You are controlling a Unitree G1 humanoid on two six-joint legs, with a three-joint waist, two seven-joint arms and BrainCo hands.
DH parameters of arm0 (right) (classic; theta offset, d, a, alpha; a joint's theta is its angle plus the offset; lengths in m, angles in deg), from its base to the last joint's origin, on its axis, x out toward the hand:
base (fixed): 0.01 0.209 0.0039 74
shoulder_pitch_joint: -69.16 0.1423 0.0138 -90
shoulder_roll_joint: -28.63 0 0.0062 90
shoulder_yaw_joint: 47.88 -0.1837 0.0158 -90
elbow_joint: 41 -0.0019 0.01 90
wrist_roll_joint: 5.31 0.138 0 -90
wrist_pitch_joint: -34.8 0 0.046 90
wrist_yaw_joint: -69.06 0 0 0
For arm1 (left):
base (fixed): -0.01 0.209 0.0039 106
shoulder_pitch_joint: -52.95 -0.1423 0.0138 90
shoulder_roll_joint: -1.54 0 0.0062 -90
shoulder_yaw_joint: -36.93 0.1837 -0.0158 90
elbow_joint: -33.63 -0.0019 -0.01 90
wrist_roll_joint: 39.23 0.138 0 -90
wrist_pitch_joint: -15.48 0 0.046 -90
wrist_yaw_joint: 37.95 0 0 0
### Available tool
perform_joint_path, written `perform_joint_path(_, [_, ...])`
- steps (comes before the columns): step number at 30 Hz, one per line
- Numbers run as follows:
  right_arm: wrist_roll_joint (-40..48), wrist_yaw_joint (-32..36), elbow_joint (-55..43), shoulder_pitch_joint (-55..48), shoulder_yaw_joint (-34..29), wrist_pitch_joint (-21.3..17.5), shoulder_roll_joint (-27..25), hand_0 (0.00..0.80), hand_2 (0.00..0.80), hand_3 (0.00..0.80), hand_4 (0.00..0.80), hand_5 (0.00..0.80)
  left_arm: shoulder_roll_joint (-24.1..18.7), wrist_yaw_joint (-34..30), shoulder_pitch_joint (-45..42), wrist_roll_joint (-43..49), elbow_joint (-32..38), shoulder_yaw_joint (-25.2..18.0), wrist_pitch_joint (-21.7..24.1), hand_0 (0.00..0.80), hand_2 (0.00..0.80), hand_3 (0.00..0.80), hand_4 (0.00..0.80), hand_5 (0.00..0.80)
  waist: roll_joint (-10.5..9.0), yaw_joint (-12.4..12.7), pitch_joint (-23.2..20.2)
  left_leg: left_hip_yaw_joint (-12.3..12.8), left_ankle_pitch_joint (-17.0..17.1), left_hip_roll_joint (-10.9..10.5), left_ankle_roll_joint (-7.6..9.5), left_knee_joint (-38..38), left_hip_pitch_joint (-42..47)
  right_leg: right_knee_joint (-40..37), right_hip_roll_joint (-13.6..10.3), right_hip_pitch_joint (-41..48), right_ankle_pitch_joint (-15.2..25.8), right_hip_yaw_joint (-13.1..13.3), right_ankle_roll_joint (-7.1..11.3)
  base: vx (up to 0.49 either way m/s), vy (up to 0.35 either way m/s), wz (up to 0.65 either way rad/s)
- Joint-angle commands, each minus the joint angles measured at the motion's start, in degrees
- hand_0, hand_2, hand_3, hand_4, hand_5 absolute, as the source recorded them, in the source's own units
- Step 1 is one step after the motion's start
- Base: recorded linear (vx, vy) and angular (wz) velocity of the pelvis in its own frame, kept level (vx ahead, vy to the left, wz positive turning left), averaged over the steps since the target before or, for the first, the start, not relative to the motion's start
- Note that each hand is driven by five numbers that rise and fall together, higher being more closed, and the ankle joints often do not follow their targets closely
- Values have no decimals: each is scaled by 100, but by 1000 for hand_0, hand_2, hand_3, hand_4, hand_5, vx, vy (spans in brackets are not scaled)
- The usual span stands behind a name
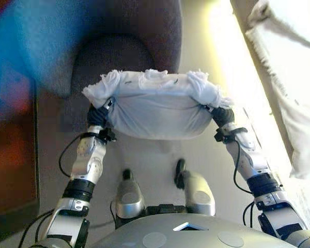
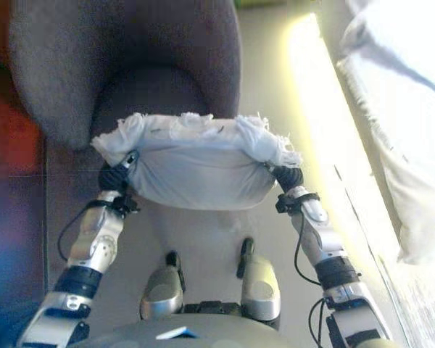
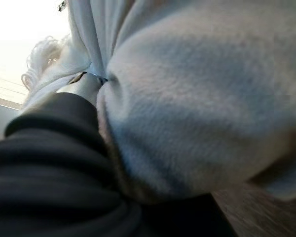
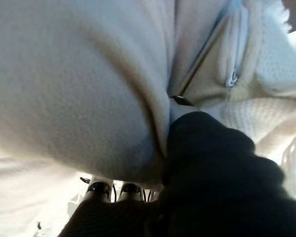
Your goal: Pick up the cushion and take it to the sofa
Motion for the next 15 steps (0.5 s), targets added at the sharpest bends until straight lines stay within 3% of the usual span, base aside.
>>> perform_joint_path(1, [15, 211, -490, -120, -61, -119, 223, 800, 800, 800, 800, 800, -82, -342, 0, -290, 478, 38, 173, 800, 800, 800, 800, 800, -265, 117, -865, -23, 202, -391, 201, 624, -474, -765, -182, 825, 84, 95, 185, 85, 99, 5])
perform_joint_path(3, [-2, 179, -305, 34, 71, -40, 228, 800, 800, 800, 800, 800, -52, -304, 29, -264, 420, 56, 80, 800, 800, 800, 800, 800, -212, 151, -990, -115, 84, -682, 315, -8, -121, -880, -103, 970, 119, 125, 242, 87, 141, 4])
perform_joint_path(6, [147, 75, -233, 221, 192, 107, 349, 800, 800, 800, 800, 800, -101, 7, 140, 18, 366, 196, 37, 800, 800, 800, 800, 800, -206, 123, -1158, -5, 135, -780, 404, -566, 234, -1093, -39, 1135, 175, 167, 302, 60, 132, -11])
perform_joint_path(15, [608, 432, -53, 259, -64, 387, 461, 800, 800, 800, 800, 800, -133, 66, 435, 240, 196, 95, -66, 800, 800, 800, 800, 800, -260, 87, -1389, 284, -60, -1001, 581, -665, 484, -1259, -173, 1262, 308, 97, 442, 54, 122, -14])
